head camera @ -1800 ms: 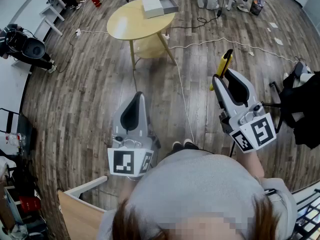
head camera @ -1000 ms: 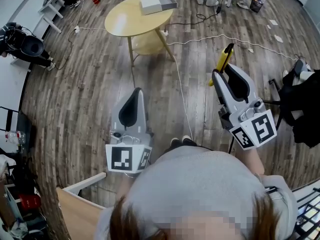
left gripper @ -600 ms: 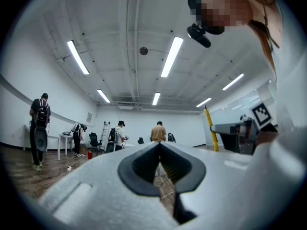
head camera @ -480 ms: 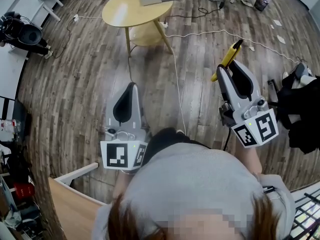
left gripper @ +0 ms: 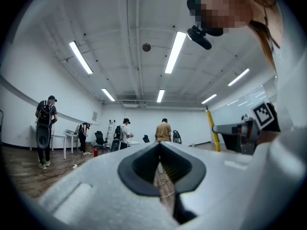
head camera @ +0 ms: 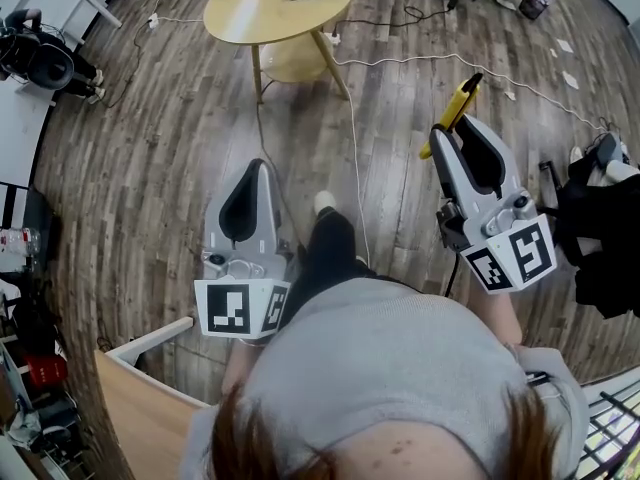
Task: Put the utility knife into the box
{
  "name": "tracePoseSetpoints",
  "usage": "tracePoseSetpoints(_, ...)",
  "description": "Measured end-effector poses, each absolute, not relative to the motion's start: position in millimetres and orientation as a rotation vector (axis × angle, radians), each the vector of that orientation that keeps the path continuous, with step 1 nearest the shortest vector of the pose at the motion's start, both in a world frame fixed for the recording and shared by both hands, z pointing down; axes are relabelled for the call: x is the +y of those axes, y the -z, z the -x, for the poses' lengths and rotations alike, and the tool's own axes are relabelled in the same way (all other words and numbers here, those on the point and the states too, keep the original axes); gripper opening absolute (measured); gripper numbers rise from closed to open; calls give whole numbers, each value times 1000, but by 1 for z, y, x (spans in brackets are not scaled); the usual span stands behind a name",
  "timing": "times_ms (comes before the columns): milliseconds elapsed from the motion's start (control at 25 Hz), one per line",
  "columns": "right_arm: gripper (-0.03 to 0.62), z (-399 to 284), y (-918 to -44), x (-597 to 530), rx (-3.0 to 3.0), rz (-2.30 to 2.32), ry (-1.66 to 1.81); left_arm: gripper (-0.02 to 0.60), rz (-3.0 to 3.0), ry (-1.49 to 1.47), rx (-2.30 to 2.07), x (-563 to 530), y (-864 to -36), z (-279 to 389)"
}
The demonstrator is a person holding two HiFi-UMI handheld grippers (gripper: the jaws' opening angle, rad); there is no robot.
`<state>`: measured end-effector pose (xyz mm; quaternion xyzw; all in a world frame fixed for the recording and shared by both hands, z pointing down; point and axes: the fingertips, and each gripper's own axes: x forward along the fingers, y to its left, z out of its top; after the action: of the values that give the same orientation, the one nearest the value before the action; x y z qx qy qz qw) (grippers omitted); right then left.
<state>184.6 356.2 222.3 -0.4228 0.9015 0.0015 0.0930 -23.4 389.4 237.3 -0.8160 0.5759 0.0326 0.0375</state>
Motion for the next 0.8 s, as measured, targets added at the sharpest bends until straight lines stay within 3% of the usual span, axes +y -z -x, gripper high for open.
tracePoseSetpoints(800, 121, -114, -205, 168, 2651, 1278, -72, 2, 2494, -135, 1686, 194, -219, 89)
